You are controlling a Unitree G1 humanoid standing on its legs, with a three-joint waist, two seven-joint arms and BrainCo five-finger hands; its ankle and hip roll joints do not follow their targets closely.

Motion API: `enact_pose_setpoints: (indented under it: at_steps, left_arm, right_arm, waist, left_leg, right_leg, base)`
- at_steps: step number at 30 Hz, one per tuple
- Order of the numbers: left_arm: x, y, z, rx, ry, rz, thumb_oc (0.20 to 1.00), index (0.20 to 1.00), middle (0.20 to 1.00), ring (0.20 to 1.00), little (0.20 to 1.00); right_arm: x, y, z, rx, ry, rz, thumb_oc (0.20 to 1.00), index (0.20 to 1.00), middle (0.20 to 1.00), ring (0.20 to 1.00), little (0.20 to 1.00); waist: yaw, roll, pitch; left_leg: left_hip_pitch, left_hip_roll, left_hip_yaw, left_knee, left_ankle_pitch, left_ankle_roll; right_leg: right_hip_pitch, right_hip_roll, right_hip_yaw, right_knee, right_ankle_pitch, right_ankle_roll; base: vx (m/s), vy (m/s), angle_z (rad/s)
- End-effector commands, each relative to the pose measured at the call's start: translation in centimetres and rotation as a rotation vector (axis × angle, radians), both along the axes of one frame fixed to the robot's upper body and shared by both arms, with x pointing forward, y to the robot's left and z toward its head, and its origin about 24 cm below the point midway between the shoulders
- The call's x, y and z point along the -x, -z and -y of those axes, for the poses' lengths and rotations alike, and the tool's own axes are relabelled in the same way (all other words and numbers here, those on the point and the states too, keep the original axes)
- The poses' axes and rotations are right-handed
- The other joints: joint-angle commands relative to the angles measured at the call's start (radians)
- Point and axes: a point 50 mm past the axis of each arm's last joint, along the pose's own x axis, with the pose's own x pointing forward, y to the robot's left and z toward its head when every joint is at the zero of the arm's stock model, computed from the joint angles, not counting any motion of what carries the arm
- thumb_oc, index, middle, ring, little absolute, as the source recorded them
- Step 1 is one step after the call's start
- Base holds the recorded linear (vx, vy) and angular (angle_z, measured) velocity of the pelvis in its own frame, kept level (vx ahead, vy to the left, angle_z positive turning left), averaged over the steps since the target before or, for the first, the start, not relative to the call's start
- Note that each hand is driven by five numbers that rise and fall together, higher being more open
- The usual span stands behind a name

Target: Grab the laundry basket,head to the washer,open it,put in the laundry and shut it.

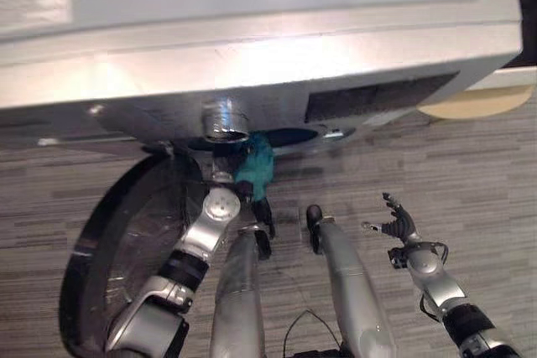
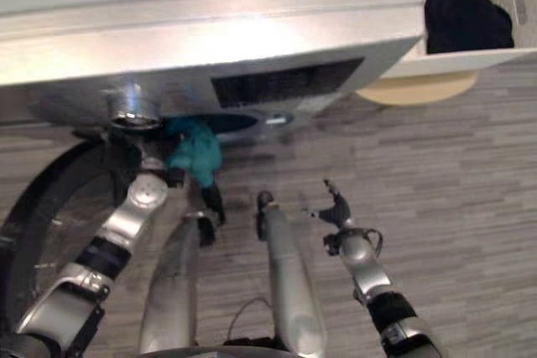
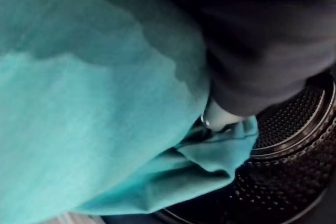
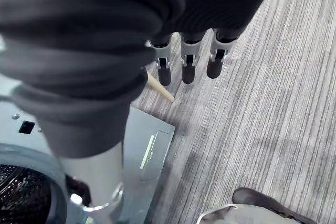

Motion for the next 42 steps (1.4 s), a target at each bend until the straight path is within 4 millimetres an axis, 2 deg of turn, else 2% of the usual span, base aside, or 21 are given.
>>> enact_pose_setpoints:
  at_steps: [1, 6, 9, 10, 11, 14, 16, 17, 18, 19, 21, 23, 24, 26, 27, 31, 35, 37, 39, 41, 42]
  left_arm:
    - [-1.6, -3.7, 0.1, -0.007, -0.127, 0.178, 0.200, 0.200, 0.200, 0.200, 0.200]
    - [-4.1, -12.6, -3.9, -0.261, -0.395, 0.395, 0.200, 0.200, 0.200, 0.200, 0.200]
    - [-4.0, -19.2, -6.9, -0.407, -0.613, 0.544, 0.200, 0.200, 0.200, 0.200, 0.200]
    - [-3.4, -22.8, -7.9, -0.432, -0.707, 0.626, 0.200, 0.200, 0.200, 0.200, 0.200]
    - [-3.4, -23.0, -7.8, -0.433, -0.706, 0.630, 0.200, 0.200, 0.200, 0.200, 0.200]
    - [-0.8, -29.2, -8.4, -0.378, -0.823, 0.822, 0.200, 0.200, 0.200, 0.200, 0.200]
    - [-0.3, -30.3, -8.1, -0.393, -0.824, 0.861, 0.200, 0.200, 0.200, 0.200, 0.200]
    - [0.0, -31.0, -8.2, -0.454, -0.834, 0.873, 0.269, 0.269, 0.269, 0.269, 0.269]
    - [0.0, -31.1, -8.1, -0.455, -0.833, 0.875, 0.765, 0.765, 0.765, 0.765, 0.765]
    - [-0.2, -31.2, -7.7, -0.493, -0.815, 0.866, 1.000, 1.000, 1.000, 1.000, 1.000]
    - [-1.3, -30.8, -6.3, -0.602, -0.675, 0.784, 1.000, 1.000, 1.000, 1.000, 1.000]
    - [-2.4, -29.3, -6.3, -0.638, -0.579, 0.676, 1.000, 1.000, 1.000, 1.000, 1.000]
    - [-3.5, -27.5, -6.0, -0.637, -0.498, 0.579, 1.000, 1.000, 1.000, 1.000, 1.000]
    - [-4.0, -26.3, -5.6, -0.697, -0.450, 0.532, 1.000, 1.000, 1.000, 1.000, 1.000]
    - [-4.7, -24.1, -5.2, -0.717, -0.384, 0.470, 1.000, 1.000, 1.000, 1.000, 1.000]
    - [-5.4, -21.0, -4.5, -0.694, -0.300, 0.391, 1.000, 1.000, 1.000, 1.000, 1.000]
    - [-5.3, -19.1, -4.3, -0.650, -0.260, 0.382, 1.000, 1.000, 1.000, 1.000, 1.000]
    - [-5.0, -16.2, -4.3, -0.582, -0.233, 0.349, 1.000, 1.000, 1.000, 1.000, 1.000]
    - [-4.8, -14.7, -4.4, -0.581, -0.223, 0.326, 1.000, 1.000, 1.000, 1.000, 1.000]
    - [-4.7, -12.6, -4.8, -0.685, -0.222, 0.266, 1.000, 1.000, 1.000, 1.000, 1.000]
    - [-5.0, -11.7, -5.0, -0.859, -0.228, 0.218, 1.000, 1.000, 1.000, 1.000, 1.000]
  right_arm:
    - [1.5, -0.1, 0.0, -0.037, 0.009, 0.058, 1.000, 1.000, 1.000, 1.000, 1.000]
    - [1.1, -2.4, -1.3, -0.083, -0.071, 0.184, 1.000, 1.000, 1.000, 1.000, 1.000]
    - [0.8, -3.4, -1.5, -0.092, -0.113, 0.236, 1.000, 1.000, 1.000, 1.000, 1.000]
    - [0.7, -3.9, -1.3, -0.088, -0.135, 0.256, 1.000, 1.000, 1.000, 1.000, 1.000]
    - [0.6, -3.9, -1.3, -0.090, -0.134, 0.259, 1.000, 1.000, 1.000, 1.000, 1.000]
    - [0.9, -4.8, -0.8, -0.091, -0.164, 0.285, 1.000, 1.000, 1.000, 1.000, 1.000]
    - [0.9, -5.1, -0.6, -0.097, -0.175, 0.295, 1.000, 1.000, 1.000, 1.000, 1.000]
    - [1.0, -5.3, -0.3, -0.089, -0.185, 0.296, 1.000, 1.000, 1.000, 1.000, 1.000]
    - [0.9, -5.3, -0.3, -0.091, -0.185, 0.297, 1.000, 1.000, 1.000, 1.000, 1.000]
    - [0.9, -5.5, -0.2, -0.079, -0.194, 0.301, 1.000, 1.000, 1.000, 1.000, 1.000]
    - [0.5, -5.8, 0.3, -0.056, -0.188, 0.304, 1.000, 1.000, 1.000, 1.000, 1.000]
    - [0.2, -6.0, 0.5, -0.038, -0.193, 0.298, 1.000, 1.000, 1.000, 1.000, 1.000]
    - [0.1, -5.9, 0.6, -0.035, -0.192, 0.287, 1.000, 1.000, 1.000, 1.000, 1.000]
    - [0.2, -5.8, 0.6, -0.032, -0.199, 0.277, 1.000, 1.000, 1.000, 1.000, 1.000]
    - [0.1, -5.7, 0.6, -0.033, -0.200, 0.270, 1.000, 1.000, 1.000, 1.000, 1.000]
    - [0.1, -5.5, 0.6, -0.042, -0.199, 0.259, 1.000, 1.000, 1.000, 1.000, 1.000]
    - [0.0, -5.1, 0.3, -0.046, -0.194, 0.247, 1.000, 1.000, 1.000, 1.000, 1.000]
    - [0.0, -4.8, 0.0, -0.042, -0.180, 0.240, 1.000, 1.000, 1.000, 1.000, 1.000]
    - [-0.2, -5.1, 0.1, -0.038, -0.167, 0.251, 1.000, 1.000, 1.000, 1.000, 1.000]
    - [-0.4, -5.6, 0.6, -0.036, -0.148, 0.272, 1.000, 1.000, 1.000, 1.000, 1.000]
    - [-0.7, -6.4, 1.2, -0.030, -0.137, 0.300, 1.000, 1.000, 1.000, 1.000, 1.000]
  waist:
    - [-0.028, 0.030, -0.089]
    - [-0.073, 0.045, -0.088]
    - [-0.098, 0.054, -0.082]
    - [-0.105, 0.059, -0.081]
    - [-0.104, 0.059, -0.081]
    - [-0.114, 0.071, -0.074]
    - [-0.113, 0.074, -0.073]
    - [-0.110, 0.078, -0.070]
    - [-0.109, 0.078, -0.071]
    - [-0.109, 0.080, -0.071]
    - [-0.098, 0.086, -0.072]
    - [-0.089, 0.088, -0.074]
    - [-0.082, 0.087, -0.078]
    - [-0.076, 0.086, -0.081]
    - [-0.068, 0.083, -0.086]
    - [-0.058, 0.082, -0.099]
    - [-0.041, 0.080, -0.103]
    - [-0.022, 0.076, -0.103]
    - [-0.016, 0.074, -0.103]
    - [-0.009, 0.070, -0.097]
    - [-0.009, 0.068, -0.087]
  left_leg:
    - [-0.079, 0.073, -0.046, 0.151, -0.129, -0.028]
    - [-0.267, 0.107, -0.076, 0.298, -0.163, -0.025]
    - [-0.360, 0.123, -0.103, 0.384, -0.184, -0.013]
    - [-0.409, 0.132, -0.115, 0.431, -0.195, -0.007]
    - [-0.415, 0.132, -0.117, 0.436, -0.197, -0.007]
    - [-0.478, 0.133, -0.131, 0.495, -0.215, -0.001]
    - [-0.497, 0.133, -0.136, 0.510, -0.218, 0.000]
    - [-0.515, 0.131, -0.138, 0.526, -0.220, 0.001]
    - [-0.520, 0.131, -0.140, 0.529, -0.221, 0.001]
    - [-0.525, 0.129, -0.141, 0.532, -0.221, 0.001]
    - [-0.546, 0.121, -0.147, 0.546, -0.218, 0.001]
    - [-0.553, 0.118, -0.149, 0.557, -0.218, 0.002]
    - [-0.547, 0.116, -0.149, 0.558, -0.218, 0.001]
    - [-0.543, 0.114, -0.150, 0.560, -0.222, 0.001]
    - [-0.540, 0.112, -0.151, 0.562, -0.226, -0.001]
    - [-0.527, 0.103, -0.153, 0.542, -0.219, -0.008]
    - [-0.507, 0.091, -0.159, 0.502, -0.205, -0.015]
    - [-0.495, 0.084, -0.166, 0.462, -0.190, -0.023]
    - [-0.489, 0.081, -0.169, 0.441, -0.181, -0.026]
    - [-0.490, 0.076, -0.173, 0.410, -0.165, -0.029]
    - [-0.502, 0.071, -0.174, 0.391, -0.150, -0.032]
  right_leg:
    - [-0.085, -0.008, -0.015, -0.049, 0.008, 0.027]
    - [-0.258, 0.007, -0.016, 0.081, -0.028, 0.021]
    - [-0.339, 0.013, -0.017, 0.156, -0.044, 0.024]
    - [-0.378, 0.018, -0.024, 0.191, -0.048, 0.024]
    - [-0.383, 0.019, -0.026, 0.195, -0.050, 0.024]
    - [-0.432, 0.026, -0.036, 0.237, -0.057, 0.022]
    - [-0.448, 0.026, -0.039, 0.249, -0.061, 0.022]
    - [-0.463, 0.029, -0.041, 0.263, -0.062, 0.020]
    - [-0.467, 0.029, -0.042, 0.266, -0.063, 0.020]
    - [-0.472, 0.030, -0.041, 0.268, -0.063, 0.019]
    - [-0.488, 0.028, -0.045, 0.285, -0.066, 0.019]
    - [-0.491, 0.027, -0.049, 0.296, -0.072, 0.016]
    - [-0.489, 0.026, -0.052, 0.304, -0.079, 0.013]
    - [-0.485, 0.025, -0.055, 0.310, -0.086, 0.010]
    - [-0.480, 0.021, -0.060, 0.314, -0.092, 0.006]
    - [-0.466, 0.016, -0.066, 0.298, -0.093, 0.000]
    - [-0.444, 0.011, -0.072, 0.271, -0.090, -0.004]
    - [-0.427, 0.008, -0.076, 0.235, -0.079, -0.003]
    - [-0.420, 0.007, -0.077, 0.213, -0.070, 0.000]
    - [-0.419, 0.007, -0.078, 0.188, -0.055, 0.005]
    - [-0.429, 0.004, -0.076, 0.173, -0.042, 0.009]
  base:
    - [-0.03, -0.064, -0.03]
    - [-0.01, -0.035, -0.01]
    - [0.03, -0.019, -0.16]
    - [0.04, -0.014, -0.14]
    - [0.04, -0.018, -0.05]
    - [0.04, -0.024, 0.04]
    - [0.05, -0.019, 0.02]
    - [0.04, -0.008, 0.02]
    - [0.00, 0.000, 0.00]
    - [0.00, 0.000, 0.00]
    - [0.00, 0.000, 0.00]
    - [0.02, -0.019, 0.11]
    - [0.02, -0.021, 0.17]
    - [0.02, -0.026, 0.09]
    - [0.02, -0.025, 0.07]
    - [-0.01, -0.027, 0.11]
    - [-0.04, -0.032, 0.21]
    - [-0.07, -0.018, 0.15]
    - [-0.06, -0.002, 0.12]
    - [-0.07, 0.013, 0.08]
    - [-0.06, 0.003, 0.03]
